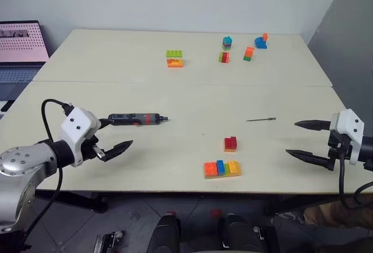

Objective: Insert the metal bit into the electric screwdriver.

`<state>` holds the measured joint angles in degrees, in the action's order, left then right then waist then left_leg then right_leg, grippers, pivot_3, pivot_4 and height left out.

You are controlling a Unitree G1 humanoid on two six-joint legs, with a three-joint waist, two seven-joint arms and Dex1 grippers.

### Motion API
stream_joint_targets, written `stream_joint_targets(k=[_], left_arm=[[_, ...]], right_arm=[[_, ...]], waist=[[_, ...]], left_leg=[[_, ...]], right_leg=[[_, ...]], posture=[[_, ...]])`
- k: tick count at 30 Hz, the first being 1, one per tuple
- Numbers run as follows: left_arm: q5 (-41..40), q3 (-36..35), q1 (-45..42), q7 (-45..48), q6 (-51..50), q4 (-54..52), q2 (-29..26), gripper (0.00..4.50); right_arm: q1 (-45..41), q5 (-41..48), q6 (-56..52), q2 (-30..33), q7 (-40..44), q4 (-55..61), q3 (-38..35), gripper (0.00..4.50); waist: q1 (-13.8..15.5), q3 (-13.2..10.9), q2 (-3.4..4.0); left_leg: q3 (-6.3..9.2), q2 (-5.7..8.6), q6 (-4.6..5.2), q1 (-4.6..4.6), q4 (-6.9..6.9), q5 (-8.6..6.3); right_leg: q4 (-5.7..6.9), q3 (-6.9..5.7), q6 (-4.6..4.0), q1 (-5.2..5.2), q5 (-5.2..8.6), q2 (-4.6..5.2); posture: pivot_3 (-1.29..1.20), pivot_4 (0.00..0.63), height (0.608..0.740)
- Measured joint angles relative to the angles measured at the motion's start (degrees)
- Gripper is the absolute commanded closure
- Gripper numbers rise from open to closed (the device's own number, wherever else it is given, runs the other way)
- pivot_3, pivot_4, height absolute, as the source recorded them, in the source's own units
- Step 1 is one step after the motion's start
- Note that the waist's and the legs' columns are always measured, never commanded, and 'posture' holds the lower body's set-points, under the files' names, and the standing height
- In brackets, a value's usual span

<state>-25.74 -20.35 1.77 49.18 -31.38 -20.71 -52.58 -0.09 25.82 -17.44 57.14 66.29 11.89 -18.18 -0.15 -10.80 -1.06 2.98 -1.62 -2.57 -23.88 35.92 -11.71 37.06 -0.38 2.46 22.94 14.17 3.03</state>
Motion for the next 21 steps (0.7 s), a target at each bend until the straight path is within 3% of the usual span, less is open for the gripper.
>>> stream_joint_targets(k=[17, 21], left_arm=[[-2.64, 1.40, -2.64, 6.57, 2.01, -2.16, -1.55, 0.00], [-2.73, 5.08, -4.32, 8.62, 3.40, -2.83, -1.36, 0.00]], right_arm=[[-3.50, 0.25, -0.81, 0.68, 2.41, 0.21, 1.65, 0.05], [-7.73, 0.82, -1.93, 0.87, 3.80, 0.81, 5.15, 0.05]], waist=[[-0.09, -0.01, 0.00], [-0.05, -0.01, 0.00]], left_leg=[[-0.06, 0.00, 0.00, 0.00, -0.02, 0.00], [-0.06, 0.00, 0.00, 0.00, 0.02, 0.00]], right_leg=[[0.01, 0.05, 0.00, 0.03, 0.00, -0.01], [0.03, 0.05, 0.00, 0.02, 0.00, -0.01]], posture=[[0.00, 0.150, 0.740], [0.00, 0.150, 0.740]])
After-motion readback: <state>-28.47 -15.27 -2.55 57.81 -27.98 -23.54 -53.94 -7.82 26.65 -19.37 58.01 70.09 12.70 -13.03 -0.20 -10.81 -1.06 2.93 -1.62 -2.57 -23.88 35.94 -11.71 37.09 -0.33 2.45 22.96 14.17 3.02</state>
